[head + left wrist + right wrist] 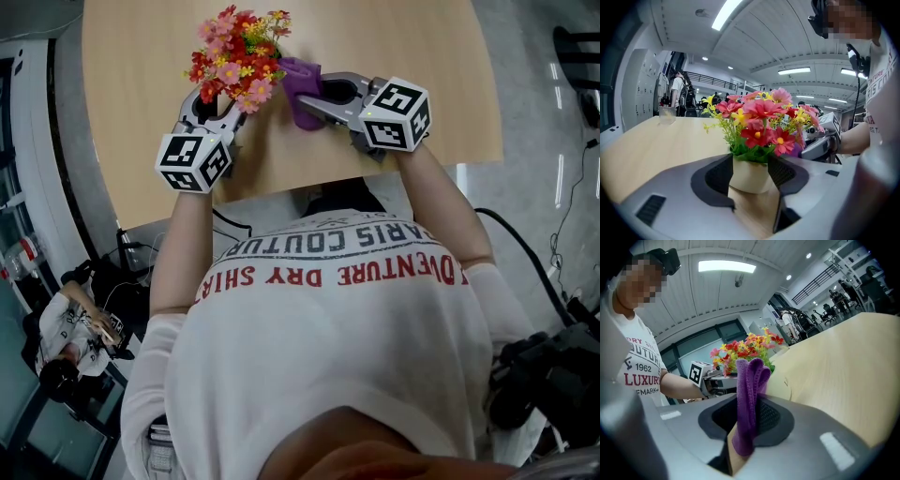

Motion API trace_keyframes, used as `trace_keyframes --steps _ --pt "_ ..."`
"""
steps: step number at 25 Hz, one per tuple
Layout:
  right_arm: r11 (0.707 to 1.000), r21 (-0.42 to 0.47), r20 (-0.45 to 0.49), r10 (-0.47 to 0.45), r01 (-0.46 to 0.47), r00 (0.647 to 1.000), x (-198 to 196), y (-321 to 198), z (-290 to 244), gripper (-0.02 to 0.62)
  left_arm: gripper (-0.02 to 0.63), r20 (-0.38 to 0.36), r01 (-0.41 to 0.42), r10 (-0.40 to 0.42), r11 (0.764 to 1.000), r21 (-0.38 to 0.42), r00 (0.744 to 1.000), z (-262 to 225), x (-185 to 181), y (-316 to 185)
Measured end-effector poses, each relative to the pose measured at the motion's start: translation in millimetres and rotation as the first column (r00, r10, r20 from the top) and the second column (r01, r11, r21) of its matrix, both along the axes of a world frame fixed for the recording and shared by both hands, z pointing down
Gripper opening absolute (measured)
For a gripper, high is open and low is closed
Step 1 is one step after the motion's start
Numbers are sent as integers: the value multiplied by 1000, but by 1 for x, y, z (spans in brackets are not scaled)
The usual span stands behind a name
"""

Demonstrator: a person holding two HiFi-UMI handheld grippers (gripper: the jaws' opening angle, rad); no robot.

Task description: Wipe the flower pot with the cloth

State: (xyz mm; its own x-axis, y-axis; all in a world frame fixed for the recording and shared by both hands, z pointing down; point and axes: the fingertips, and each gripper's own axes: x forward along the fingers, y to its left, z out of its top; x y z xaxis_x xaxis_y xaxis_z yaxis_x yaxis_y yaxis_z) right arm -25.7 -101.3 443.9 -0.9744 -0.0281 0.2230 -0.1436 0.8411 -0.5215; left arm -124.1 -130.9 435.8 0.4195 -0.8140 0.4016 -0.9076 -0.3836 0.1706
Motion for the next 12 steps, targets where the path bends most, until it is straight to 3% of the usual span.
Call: trace_keyframes --steps 6,12 --pt "998 -3 -11 55 -55 998 10 -23 4 67 235 -22 -4 4 1000 -5 1000 -2 -2 5" --pt "999 31 -36 33 -32 999 3 -31 6 67 235 -32 -16 16 1000 -9 999 -5 -1 16"
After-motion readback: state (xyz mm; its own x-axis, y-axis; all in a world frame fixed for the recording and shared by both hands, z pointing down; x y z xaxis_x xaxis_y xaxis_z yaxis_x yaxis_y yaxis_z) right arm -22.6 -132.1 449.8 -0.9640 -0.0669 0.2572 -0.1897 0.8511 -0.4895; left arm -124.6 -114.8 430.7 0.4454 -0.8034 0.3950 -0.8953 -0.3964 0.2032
